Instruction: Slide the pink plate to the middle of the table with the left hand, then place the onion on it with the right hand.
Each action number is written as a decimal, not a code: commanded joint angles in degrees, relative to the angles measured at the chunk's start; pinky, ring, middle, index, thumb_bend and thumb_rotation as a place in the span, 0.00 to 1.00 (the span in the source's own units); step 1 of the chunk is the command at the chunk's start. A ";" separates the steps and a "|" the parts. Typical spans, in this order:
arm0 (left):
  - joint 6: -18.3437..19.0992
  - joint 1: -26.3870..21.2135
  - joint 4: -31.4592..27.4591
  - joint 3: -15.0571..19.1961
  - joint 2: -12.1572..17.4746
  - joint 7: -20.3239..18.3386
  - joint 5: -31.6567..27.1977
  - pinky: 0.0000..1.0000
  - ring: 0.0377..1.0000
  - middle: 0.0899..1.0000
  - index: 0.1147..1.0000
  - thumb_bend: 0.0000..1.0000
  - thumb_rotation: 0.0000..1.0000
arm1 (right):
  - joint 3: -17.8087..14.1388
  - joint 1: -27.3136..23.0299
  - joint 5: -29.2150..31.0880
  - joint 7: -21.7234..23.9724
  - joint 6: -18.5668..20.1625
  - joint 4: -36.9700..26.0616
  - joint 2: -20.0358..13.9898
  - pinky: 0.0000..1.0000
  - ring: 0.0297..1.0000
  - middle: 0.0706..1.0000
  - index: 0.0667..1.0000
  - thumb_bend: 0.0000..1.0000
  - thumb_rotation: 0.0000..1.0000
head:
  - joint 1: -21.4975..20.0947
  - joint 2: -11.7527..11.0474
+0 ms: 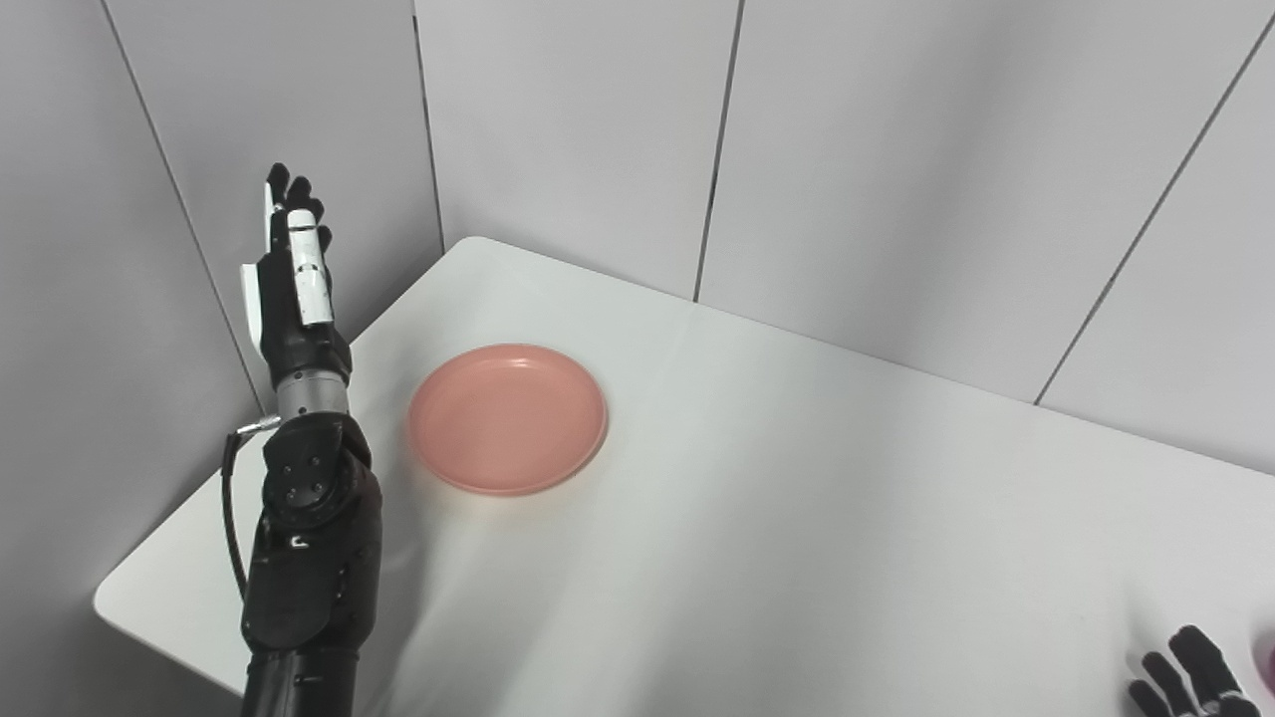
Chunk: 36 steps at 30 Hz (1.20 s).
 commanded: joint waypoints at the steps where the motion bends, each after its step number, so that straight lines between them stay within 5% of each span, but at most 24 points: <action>1: -2.04 -1.04 -1.18 0.18 0.76 0.81 -0.38 0.96 0.97 0.98 0.95 0.44 1.00 | -0.57 0.84 0.19 0.59 -1.89 1.56 -0.45 0.83 0.87 0.89 0.84 0.77 0.83 | 0.05 0.01; 36: -3.32 2.08 3.49 -3.12 -3.74 5.19 0.47 0.91 0.92 0.91 0.88 0.38 1.00 | -0.95 0.70 0.36 1.57 -2.18 1.73 -1.19 0.83 0.87 0.89 0.84 0.78 0.84 | 0.63 0.28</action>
